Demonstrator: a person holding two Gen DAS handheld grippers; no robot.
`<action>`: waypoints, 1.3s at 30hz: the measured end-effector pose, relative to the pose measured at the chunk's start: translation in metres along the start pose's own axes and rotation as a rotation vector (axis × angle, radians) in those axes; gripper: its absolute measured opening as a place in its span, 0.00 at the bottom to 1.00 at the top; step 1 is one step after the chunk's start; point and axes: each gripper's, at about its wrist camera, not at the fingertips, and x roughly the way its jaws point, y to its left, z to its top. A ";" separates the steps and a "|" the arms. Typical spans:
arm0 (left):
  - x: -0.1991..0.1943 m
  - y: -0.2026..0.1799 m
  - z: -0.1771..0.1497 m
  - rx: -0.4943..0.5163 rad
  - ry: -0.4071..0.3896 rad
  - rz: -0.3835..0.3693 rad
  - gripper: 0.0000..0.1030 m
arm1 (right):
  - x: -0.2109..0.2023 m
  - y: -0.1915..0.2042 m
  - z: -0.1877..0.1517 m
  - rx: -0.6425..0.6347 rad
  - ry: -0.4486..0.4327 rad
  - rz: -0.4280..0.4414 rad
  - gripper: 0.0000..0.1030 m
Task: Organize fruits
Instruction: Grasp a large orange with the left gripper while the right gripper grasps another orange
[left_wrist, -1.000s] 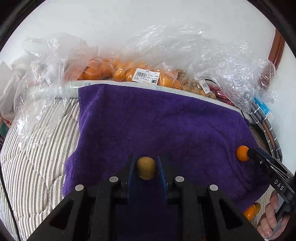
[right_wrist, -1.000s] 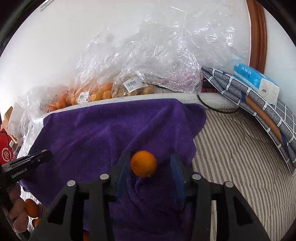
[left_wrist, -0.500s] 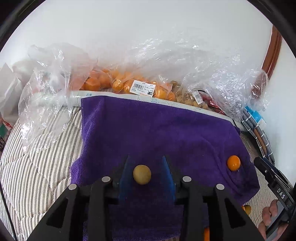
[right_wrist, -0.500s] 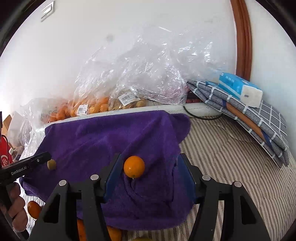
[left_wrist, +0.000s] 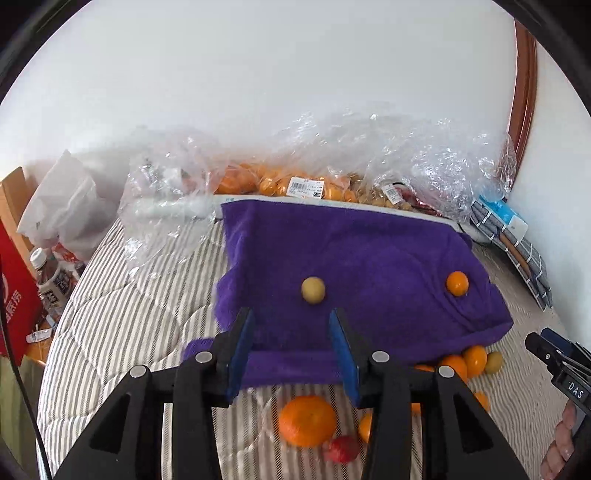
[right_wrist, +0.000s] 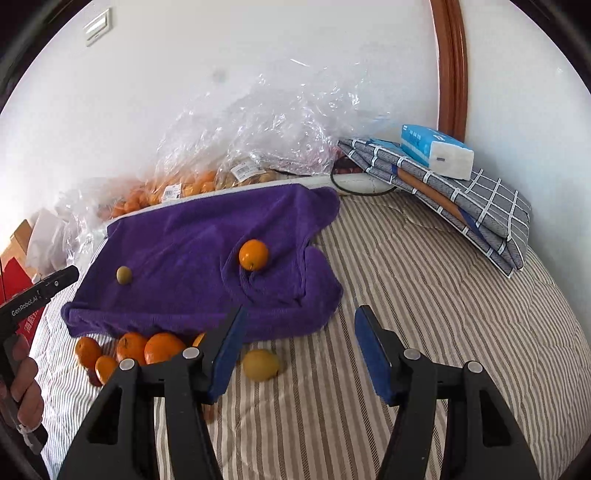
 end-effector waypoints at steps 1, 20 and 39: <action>-0.003 0.004 -0.008 -0.002 -0.002 0.001 0.42 | -0.001 0.003 -0.008 -0.008 0.005 0.009 0.59; -0.004 0.048 -0.071 -0.097 0.064 -0.077 0.43 | 0.025 0.072 -0.049 -0.102 0.136 0.164 0.35; -0.004 0.022 -0.050 -0.102 0.100 -0.201 0.44 | 0.000 0.026 -0.054 -0.107 0.030 0.038 0.30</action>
